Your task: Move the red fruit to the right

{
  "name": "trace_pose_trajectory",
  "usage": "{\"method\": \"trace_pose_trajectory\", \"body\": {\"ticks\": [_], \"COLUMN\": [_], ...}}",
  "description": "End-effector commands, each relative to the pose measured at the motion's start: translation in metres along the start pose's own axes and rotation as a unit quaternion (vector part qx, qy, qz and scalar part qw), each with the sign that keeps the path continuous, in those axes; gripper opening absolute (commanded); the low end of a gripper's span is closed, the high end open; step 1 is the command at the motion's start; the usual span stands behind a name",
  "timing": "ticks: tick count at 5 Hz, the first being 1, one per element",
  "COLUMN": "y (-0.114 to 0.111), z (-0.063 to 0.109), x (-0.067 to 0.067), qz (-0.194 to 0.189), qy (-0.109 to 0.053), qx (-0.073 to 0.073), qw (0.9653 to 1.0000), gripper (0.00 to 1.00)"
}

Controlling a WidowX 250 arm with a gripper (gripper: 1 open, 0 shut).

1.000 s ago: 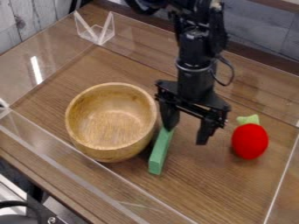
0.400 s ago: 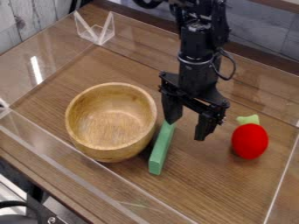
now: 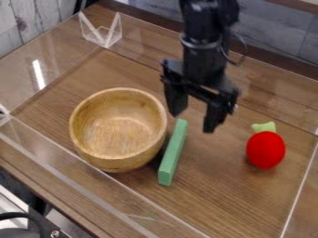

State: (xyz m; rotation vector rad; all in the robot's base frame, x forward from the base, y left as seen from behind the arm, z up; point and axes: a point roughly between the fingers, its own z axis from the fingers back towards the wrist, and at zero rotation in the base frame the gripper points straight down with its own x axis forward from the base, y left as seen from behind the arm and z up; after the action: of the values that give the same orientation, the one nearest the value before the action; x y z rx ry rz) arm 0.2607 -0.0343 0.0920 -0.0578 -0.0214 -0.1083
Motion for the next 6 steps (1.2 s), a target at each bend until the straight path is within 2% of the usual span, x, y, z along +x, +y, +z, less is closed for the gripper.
{"method": "trace_pose_trajectory", "body": {"ticks": [1, 2, 3, 4, 5, 6], "y": [0.029, 0.063, 0.09, 0.103, 0.097, 0.082], "z": [0.021, 0.025, 0.04, 0.05, 0.049, 0.046], "x": [0.03, 0.047, 0.047, 0.048, 0.052, 0.052], "qz": [0.043, 0.073, 0.095, 0.098, 0.08, 0.064], "qy": [-0.068, -0.096, -0.114, -0.141, -0.166, -0.17], "qx": [0.01, 0.019, 0.023, 0.015, 0.018, 0.012], "qw": [0.9967, 0.9926, 0.9886, 0.985, 0.9827, 0.9832], "gripper": [1.0, 1.0, 1.0, 1.0, 1.0, 1.0]}}
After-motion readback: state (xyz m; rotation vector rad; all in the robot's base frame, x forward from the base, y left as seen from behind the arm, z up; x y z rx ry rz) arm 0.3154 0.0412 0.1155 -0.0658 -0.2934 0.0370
